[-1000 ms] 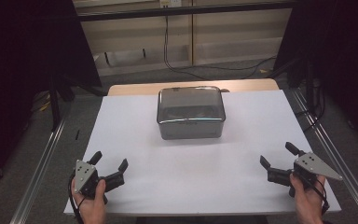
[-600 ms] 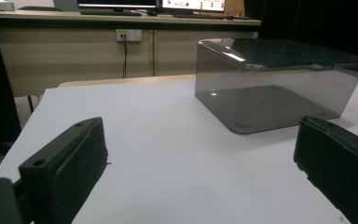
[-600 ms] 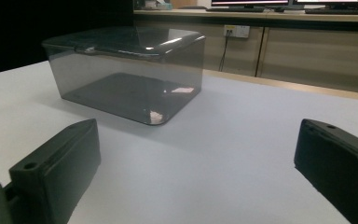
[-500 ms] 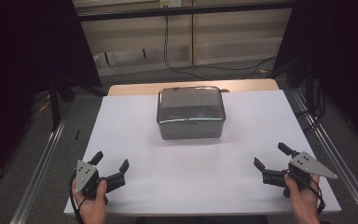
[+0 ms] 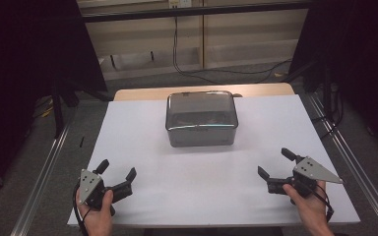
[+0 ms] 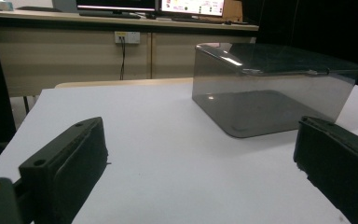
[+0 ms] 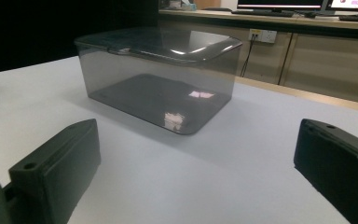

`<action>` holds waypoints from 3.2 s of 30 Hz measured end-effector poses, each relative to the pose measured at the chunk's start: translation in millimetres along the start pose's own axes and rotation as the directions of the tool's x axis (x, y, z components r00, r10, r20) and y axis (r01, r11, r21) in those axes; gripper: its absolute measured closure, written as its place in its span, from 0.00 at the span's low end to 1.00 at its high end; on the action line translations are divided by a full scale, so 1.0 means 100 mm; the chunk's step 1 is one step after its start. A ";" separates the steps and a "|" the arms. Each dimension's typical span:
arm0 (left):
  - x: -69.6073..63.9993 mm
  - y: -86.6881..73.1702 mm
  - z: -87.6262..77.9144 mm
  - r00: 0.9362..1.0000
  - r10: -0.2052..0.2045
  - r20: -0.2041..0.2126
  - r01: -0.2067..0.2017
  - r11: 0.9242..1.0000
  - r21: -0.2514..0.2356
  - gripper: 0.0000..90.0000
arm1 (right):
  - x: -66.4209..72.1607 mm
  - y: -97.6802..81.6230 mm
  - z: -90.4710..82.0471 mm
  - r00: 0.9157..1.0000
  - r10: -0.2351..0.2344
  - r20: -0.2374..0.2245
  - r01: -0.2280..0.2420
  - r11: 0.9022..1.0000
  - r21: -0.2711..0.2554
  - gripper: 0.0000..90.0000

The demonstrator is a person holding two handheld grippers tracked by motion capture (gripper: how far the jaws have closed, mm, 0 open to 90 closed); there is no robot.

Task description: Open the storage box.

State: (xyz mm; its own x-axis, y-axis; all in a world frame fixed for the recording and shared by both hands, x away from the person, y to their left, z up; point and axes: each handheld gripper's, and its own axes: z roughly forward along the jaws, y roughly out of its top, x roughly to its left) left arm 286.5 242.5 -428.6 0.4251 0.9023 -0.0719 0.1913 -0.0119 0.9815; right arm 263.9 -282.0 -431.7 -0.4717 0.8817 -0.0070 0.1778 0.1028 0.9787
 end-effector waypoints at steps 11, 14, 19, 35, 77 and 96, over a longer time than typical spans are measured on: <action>0.00 0.00 0.00 1.000 0.004 -0.004 -0.004 1.000 -0.004 0.03 | 0.13 0.08 0.17 0.997 -0.015 -0.075 0.014 1.000 -0.015 0.01; 0.00 0.00 0.00 1.000 0.003 -0.002 -0.003 1.000 -0.007 0.03 | 0.15 0.09 0.22 0.995 0.010 -0.097 -0.011 1.000 -0.008 0.01; -0.01 0.00 0.01 1.000 0.000 0.000 0.000 1.000 -0.011 0.03 | 0.16 0.11 0.28 0.995 0.007 -0.098 -0.008 1.000 -0.007 0.01; -0.01 0.00 0.02 1.000 0.001 0.005 -0.001 1.000 -0.007 0.03 | 0.26 0.21 0.44 0.991 -0.020 -0.136 0.016 0.999 -0.034 0.00; -0.05 -0.01 0.05 1.000 0.009 0.021 -0.009 1.000 0.003 0.03 | 0.36 0.44 1.08 0.984 -0.109 -0.142 0.110 0.994 -0.002 0.01; -0.04 -0.02 0.04 1.000 0.007 0.020 -0.007 1.000 0.006 0.03 | 0.46 0.66 1.35 0.964 -0.252 -0.085 0.254 0.967 0.011 0.03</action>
State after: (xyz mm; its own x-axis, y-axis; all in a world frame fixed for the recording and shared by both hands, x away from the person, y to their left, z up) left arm 288.5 237.4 -430.7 0.4437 0.8936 -0.0682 0.1937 -0.0213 0.9808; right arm 370.8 -172.3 -395.3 -0.5733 0.7848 -0.2355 0.0615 0.3279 0.9427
